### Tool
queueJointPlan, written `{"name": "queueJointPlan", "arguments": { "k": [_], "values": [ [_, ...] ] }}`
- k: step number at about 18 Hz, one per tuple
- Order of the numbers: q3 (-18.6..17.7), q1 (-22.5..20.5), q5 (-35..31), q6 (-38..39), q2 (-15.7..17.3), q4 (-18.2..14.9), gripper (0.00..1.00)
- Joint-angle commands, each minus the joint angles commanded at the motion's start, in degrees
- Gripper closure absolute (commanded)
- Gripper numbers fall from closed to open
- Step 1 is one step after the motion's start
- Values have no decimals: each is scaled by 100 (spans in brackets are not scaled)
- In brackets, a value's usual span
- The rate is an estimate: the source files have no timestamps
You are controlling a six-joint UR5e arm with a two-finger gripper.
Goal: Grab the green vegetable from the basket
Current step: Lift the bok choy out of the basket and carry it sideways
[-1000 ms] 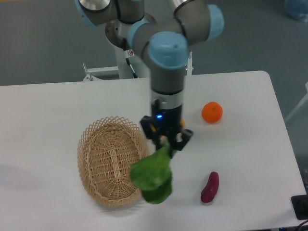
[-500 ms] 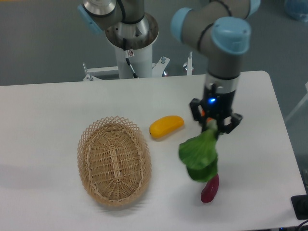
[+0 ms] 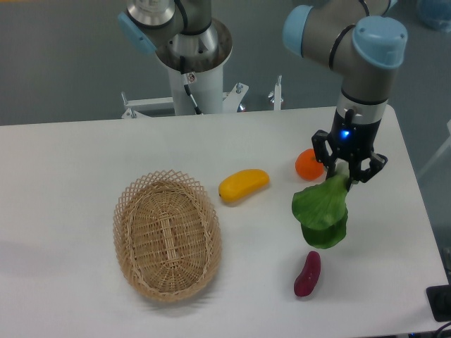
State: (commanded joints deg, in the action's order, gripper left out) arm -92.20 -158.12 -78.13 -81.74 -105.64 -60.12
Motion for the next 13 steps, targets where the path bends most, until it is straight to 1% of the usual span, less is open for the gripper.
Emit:
{"name": "queueJointPlan", "arguments": {
  "k": [13],
  "values": [
    [18,18,-9,0,-35,0,54]
  ]
}}
